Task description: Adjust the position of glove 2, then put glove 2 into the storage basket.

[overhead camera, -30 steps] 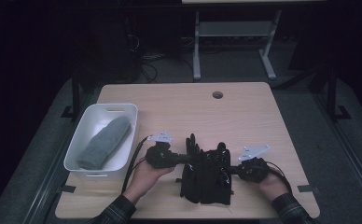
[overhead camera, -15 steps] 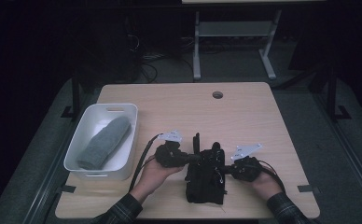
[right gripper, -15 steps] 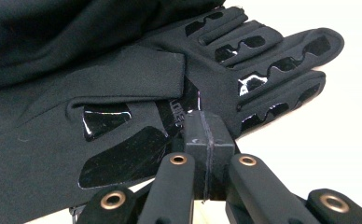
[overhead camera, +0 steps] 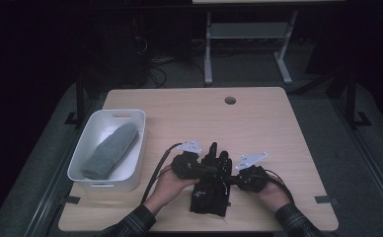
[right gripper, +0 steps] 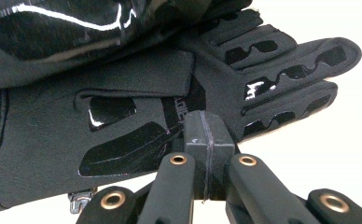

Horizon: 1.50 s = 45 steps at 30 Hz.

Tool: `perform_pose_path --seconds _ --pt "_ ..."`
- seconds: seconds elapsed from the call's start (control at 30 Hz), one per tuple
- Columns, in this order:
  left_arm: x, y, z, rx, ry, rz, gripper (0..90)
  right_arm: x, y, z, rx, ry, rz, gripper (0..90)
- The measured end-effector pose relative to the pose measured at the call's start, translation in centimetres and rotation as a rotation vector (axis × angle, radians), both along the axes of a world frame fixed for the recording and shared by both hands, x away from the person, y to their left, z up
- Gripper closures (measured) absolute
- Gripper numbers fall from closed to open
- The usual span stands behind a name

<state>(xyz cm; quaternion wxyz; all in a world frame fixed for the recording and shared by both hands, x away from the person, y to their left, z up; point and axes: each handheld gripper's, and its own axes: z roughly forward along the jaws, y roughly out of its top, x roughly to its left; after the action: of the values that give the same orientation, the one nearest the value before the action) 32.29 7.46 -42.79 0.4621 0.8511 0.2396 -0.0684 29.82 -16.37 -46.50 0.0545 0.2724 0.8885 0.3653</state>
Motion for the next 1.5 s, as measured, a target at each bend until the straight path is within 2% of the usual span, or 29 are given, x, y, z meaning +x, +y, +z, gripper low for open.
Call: perform_pose_path --seconds 0.1,0.2,0.27,0.33,0.4,0.47,0.57,0.73,0.8,0.9,0.97,1.1,1.2,1.37,1.5 --pt "0.1 -0.4 -0.1 -0.004 0.003 -0.007 86.4 0.0 -0.1 0.0 0.003 0.005 -0.004 90.0" --pt "0.1 -0.7 0.0 -0.038 0.000 -0.001 81.3 0.0 -0.6 0.2 0.013 -0.001 -0.010 90.0" --pt "0.0 -0.6 0.3 -0.051 -0.005 0.002 81.0 0.0 -1.3 0.4 0.021 0.000 -0.031 90.0" --pt "-0.1 -0.3 0.5 -0.046 -0.022 0.005 84.3 0.1 -2.2 0.6 0.031 -0.003 -0.060 90.0" --pt "-0.2 0.2 0.6 -0.026 -0.029 0.007 89.2 0.2 -3.0 0.7 0.043 -0.009 -0.080 89.3" --pt "-0.3 0.7 0.6 -0.001 -0.040 0.009 89.3 0.3 -3.7 0.8 0.049 -0.008 -0.097 87.5" --pt "-0.8 1.2 0.2 0.016 -0.034 0.010 89.3 0.3 -4.2 0.7 0.052 -0.001 -0.106 82.3" --pt "-1.9 0.1 -0.9 0.033 -0.004 -0.031 89.2 0.4 -4.8 0.4 0.055 0.001 -0.128 63.8" --pt "-2.4 -0.6 -1.4 0.044 0.010 -0.051 89.2 0.4 -5.2 0.4 0.057 -0.007 -0.152 52.6" --pt "-3.0 -1.3 -2.1 0.083 0.007 -0.084 89.3 0.6 -6.0 0.3 0.049 -0.027 -0.186 40.1" --pt "-3.2 -1.5 -2.4 0.113 0.003 -0.099 89.2 0.8 -6.7 0.0 0.036 -0.029 -0.216 35.0" --pt "-3.5 -1.5 -2.5 0.162 0.007 -0.125 89.3 1.2 -7.9 -0.4 0.023 -0.032 -0.265 30.4" --pt "-3.6 -0.7 -2.4 0.194 -0.004 -0.143 89.4 1.5 -8.7 -0.8 0.001 -0.043 -0.288 27.4" --pt "-3.6 1.5 -2.3 0.214 0.007 -0.121 89.4 1.8 -9.5 -1.2 -0.007 -0.056 -0.339 25.1" --pt "-3.4 2.9 -2.2 0.229 0.004 -0.098 89.4 1.8 -9.7 -1.3 -0.019 -0.071 -0.358 21.4"
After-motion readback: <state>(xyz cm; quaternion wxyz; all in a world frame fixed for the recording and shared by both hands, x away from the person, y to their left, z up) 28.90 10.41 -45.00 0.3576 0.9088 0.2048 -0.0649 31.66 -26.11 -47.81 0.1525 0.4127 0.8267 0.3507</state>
